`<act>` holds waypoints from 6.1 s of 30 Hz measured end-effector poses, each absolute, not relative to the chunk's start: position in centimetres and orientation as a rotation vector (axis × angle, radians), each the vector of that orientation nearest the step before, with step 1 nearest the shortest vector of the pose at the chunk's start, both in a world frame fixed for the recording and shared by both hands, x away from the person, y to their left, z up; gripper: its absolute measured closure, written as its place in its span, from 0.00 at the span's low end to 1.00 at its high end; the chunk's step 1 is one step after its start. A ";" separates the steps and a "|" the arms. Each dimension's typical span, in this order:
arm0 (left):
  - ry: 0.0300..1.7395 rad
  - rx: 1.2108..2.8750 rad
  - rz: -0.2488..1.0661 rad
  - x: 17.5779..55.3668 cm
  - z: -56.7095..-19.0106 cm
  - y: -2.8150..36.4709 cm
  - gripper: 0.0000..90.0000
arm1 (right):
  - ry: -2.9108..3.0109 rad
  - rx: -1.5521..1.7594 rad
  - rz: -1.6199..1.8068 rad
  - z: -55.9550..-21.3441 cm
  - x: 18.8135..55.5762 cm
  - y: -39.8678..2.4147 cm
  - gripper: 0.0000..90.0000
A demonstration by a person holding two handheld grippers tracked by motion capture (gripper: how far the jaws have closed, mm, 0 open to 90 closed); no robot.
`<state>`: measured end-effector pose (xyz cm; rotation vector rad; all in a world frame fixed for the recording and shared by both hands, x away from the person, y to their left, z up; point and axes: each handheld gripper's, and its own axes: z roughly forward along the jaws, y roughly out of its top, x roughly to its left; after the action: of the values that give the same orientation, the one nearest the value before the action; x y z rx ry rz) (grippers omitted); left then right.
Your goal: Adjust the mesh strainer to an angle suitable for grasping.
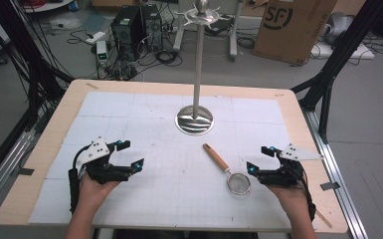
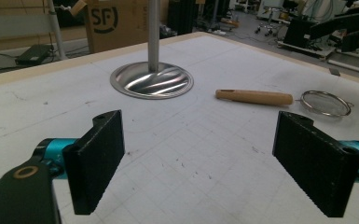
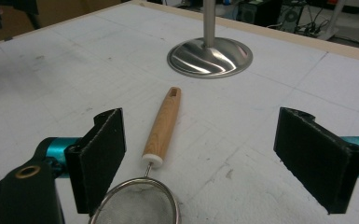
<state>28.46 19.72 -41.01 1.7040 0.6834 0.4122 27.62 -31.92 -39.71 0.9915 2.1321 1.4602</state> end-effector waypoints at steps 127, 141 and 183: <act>0.678 1.750 0.378 27.8 -41.2 19.3 0.19 | 2.774 0.829 0.895 -42.6 30.6 -21.5 0.69; 0.679 1.753 0.376 27.9 -41.2 19.3 0.19 | 2.836 0.781 0.728 -42.0 31.4 -20.5 0.72; 0.679 1.744 0.373 28.0 -41.2 19.5 0.19 | 2.611 0.710 1.047 -38.3 30.7 -22.7 0.76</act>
<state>27.95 19.50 -41.21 1.7444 0.6792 0.3725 30.72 -22.74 -38.27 0.7100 2.6115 1.0474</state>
